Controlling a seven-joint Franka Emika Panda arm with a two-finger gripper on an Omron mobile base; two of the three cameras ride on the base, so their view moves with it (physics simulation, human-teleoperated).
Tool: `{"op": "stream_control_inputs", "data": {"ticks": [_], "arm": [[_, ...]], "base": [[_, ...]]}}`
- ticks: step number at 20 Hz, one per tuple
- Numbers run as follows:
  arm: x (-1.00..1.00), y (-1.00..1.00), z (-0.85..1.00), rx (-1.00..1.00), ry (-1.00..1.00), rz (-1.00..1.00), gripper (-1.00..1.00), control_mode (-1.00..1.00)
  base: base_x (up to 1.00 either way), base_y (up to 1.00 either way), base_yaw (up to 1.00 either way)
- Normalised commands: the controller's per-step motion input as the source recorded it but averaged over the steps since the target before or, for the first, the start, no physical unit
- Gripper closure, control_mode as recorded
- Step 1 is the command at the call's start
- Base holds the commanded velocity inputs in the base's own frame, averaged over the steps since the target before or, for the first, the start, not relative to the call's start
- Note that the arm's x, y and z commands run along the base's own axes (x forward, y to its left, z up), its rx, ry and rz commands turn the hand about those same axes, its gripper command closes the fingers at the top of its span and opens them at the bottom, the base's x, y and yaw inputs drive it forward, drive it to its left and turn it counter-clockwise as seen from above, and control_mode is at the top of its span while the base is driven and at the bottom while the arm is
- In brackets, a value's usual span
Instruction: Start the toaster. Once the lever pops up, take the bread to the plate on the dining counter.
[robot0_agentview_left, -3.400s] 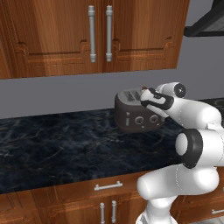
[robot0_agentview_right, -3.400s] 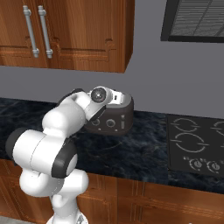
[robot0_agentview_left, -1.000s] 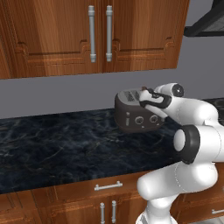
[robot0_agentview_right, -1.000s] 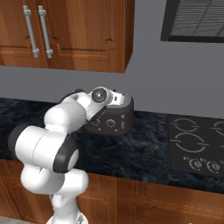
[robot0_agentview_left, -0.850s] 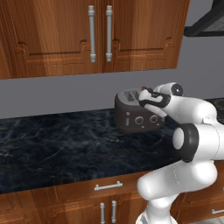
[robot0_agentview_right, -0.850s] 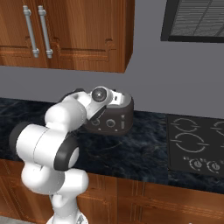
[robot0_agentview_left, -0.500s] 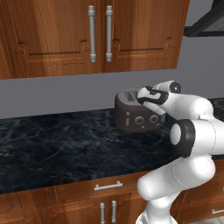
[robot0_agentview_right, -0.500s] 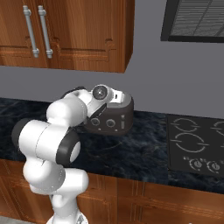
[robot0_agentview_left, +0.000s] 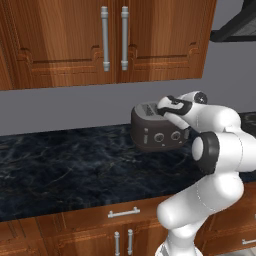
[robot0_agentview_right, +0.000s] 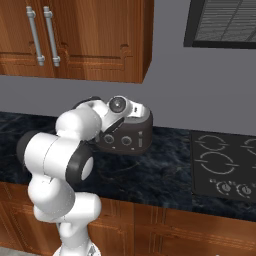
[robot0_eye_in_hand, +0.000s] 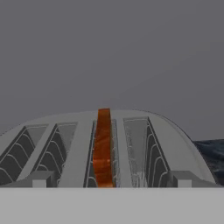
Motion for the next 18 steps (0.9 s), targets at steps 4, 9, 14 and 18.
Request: {"op": "stream_control_inputs", "data": {"ticks": [4, 9, 14, 18], "arm": [[0.0, 0.0, -0.07, 0.0, 0.04, 0.0, -1.0, -1.0], [0.0, 0.01, 0.0, 0.0, 0.05, 0.0, -1.0, -1.0], [0.0, 0.03, 0.0, 0.0, 0.02, 0.0, -1.0, -1.0], [0.01, 0.06, 0.0, 0.0, 0.01, 0.0, -1.0, -1.0]], "base": [[0.0, 0.0, 0.0], [0.0, 0.0, 0.0], [0.0, 0.0, 0.0], [0.0, 0.0, 0.0]]}}
